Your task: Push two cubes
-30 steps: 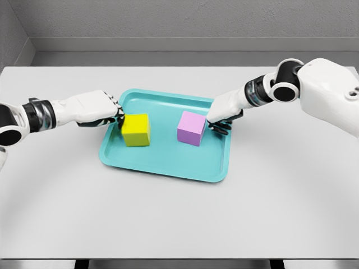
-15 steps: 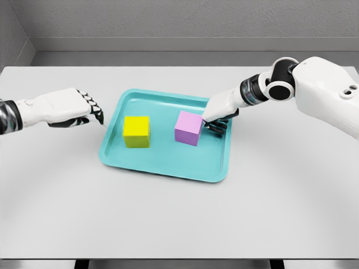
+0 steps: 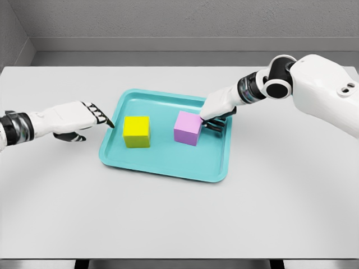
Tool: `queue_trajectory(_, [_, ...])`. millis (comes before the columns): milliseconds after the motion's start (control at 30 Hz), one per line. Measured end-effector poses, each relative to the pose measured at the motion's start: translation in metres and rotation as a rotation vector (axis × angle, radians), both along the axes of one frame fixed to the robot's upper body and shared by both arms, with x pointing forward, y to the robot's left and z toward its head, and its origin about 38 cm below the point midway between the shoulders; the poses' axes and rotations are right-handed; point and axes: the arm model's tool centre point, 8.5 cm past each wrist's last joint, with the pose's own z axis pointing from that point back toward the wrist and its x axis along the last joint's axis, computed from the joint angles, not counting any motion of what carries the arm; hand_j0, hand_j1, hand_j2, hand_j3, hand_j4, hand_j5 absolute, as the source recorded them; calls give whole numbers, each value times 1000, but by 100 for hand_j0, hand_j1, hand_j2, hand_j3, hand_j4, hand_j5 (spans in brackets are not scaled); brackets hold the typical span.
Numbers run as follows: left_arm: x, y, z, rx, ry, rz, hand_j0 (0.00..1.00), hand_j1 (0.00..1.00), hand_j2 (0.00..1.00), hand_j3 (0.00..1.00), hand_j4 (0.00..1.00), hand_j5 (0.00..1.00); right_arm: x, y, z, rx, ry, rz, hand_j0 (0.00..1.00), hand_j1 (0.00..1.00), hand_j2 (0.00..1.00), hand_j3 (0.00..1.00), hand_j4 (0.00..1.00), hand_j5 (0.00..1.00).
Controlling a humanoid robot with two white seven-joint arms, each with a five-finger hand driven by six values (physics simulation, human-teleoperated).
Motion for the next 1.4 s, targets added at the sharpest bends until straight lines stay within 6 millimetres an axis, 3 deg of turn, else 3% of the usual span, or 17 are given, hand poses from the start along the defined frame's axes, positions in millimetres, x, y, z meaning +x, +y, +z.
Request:
queue_trajectory(433, [13,-14,-19,-23,37,17,77,77,77,77,77,77,0,6,0,5,-2,2,13,13,13,13,13,13])
queue_trajectory(600, [15,-19,-23,-25,36,17,77,77,77,77,77,77,5,-1,-2,-1,-2,-29,13,13,13,13,13,13])
queue_trajectory(833, [8,-22,-13,-38,20,-15,78,78,78,78,78,78,4,-3,-1,-2,-1,-22,13,13,13,13,13,13])
queue_trajectory(967, [3,-12,8,-58,-1,-27,79,79,79,79,79,79,-1,3,-1,0,3,7,13,13,13,13,13,13])
queue_trajectory(1100, [1,-3,15,-64,-2,-22,80,80,80,80,80,80,-5,5,-4,-4,9,20,13,13,13,13,13,13])
queue_trajectory(1200, [0,6,22,-82,-7,-7,85,85,85,85,85,85,-5,5,-4,-6,10,19,13,13,13,13,13,13])
queue_trajectory(1267, [-2,15,27,-92,-7,7,98,98,98,98,98,98,-5,5,-5,-7,9,16,13,13,13,13,13,13])
queue_trajectory(1400, [-17,22,7,-169,76,17,100,100,100,100,100,100,-3,3,-6,-8,11,7,13,13,13,13,13,13])
